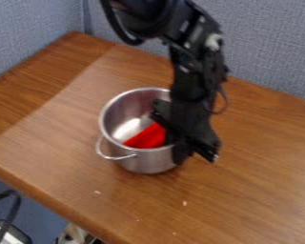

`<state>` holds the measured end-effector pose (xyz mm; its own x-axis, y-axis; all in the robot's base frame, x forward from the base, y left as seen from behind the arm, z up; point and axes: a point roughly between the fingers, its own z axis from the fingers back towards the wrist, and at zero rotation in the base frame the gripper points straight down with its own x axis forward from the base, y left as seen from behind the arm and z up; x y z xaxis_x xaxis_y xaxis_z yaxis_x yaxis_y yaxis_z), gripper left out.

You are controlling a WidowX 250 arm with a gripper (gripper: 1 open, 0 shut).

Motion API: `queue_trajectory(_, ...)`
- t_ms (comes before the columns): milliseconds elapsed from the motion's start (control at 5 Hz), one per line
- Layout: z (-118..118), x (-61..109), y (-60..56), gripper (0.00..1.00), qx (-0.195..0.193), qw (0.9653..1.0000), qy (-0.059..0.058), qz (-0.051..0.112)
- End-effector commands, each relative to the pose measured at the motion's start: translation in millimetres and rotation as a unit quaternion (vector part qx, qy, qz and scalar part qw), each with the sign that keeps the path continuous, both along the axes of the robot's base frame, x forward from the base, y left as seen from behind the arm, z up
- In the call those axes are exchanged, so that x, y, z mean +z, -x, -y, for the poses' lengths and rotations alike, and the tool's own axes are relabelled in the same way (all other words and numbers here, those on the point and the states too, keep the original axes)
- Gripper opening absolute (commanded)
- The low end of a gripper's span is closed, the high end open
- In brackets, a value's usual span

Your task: Move the red object from the metal pot to the table

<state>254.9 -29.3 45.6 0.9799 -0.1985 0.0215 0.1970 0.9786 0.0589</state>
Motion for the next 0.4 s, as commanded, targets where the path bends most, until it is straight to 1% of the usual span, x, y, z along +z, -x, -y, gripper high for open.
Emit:
queue_trajectory(0, -27.5, 37.2, -15.3, 0.0, 0.014, 0.9988, -0.006, 0.047)
queue_trajectory(200, -46.5, 56.1, -17.6, 0.0, 0.028, 0.9978, -0.004, 0.06)
